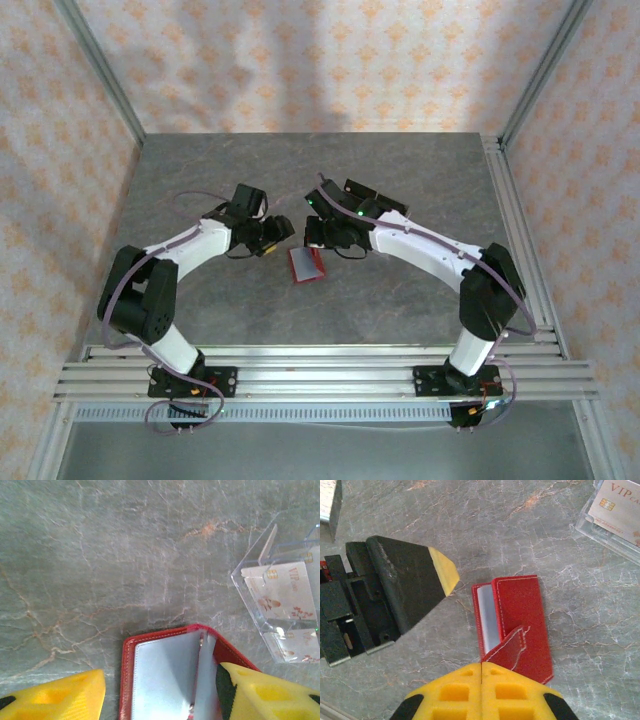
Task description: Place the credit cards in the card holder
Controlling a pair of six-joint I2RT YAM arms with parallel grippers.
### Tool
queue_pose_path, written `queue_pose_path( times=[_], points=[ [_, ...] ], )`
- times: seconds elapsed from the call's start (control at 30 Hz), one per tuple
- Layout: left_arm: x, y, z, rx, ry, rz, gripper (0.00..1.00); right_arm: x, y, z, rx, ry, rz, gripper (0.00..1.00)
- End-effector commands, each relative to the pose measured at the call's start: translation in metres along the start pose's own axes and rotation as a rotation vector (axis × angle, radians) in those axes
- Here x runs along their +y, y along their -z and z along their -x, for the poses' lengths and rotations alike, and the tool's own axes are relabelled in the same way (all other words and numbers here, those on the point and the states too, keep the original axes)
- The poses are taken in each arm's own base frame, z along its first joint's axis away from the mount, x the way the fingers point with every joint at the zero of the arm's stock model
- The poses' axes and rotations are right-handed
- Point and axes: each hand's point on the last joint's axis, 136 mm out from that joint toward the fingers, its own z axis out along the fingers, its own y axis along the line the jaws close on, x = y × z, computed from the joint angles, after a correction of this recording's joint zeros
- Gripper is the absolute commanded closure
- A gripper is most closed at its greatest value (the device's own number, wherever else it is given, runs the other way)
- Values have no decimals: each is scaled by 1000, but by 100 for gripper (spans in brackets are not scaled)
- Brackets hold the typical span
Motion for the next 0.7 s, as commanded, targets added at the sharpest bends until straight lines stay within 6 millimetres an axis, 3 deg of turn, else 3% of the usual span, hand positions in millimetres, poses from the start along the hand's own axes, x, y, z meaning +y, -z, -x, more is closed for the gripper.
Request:
queue_pose_path(
  times=[0.0,0.17,0.43,0.67],
  points=[
    [-4,4,-5,17,-40,-1,39,3,8,5,-24,-5,7,100],
    [12,2,-8,8,-34,53,39,-15,7,0,-33,8,-60,100],
    [32,3,-14,33,-69,156,40,-71,1,-23,11,-23,-206,100],
    [36,9,-12,29,-113,207,40,-111,7,-35,61,-1,-345,100]
  ],
)
